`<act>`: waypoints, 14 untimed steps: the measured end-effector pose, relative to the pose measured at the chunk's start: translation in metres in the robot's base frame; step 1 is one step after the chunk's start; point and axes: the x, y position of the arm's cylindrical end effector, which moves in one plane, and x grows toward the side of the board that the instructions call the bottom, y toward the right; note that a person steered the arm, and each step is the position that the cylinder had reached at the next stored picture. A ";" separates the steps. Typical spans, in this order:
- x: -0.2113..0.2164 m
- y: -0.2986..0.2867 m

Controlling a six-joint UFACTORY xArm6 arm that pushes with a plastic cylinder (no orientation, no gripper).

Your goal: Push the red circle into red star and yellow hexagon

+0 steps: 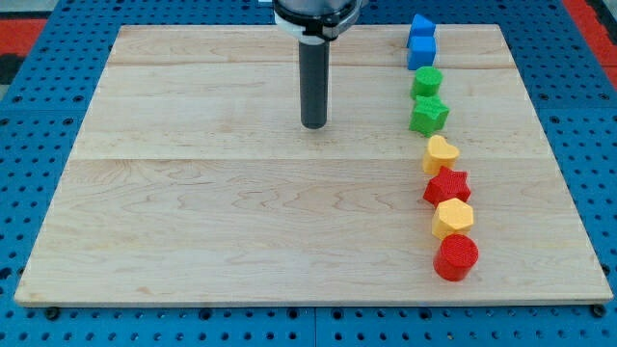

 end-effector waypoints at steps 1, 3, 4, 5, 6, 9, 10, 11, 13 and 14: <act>0.021 0.000; 0.031 0.001; 0.034 0.001; 0.038 0.001; 0.058 0.008; 0.177 0.075; 0.224 0.093; 0.225 0.098; 0.225 0.144; 0.219 0.136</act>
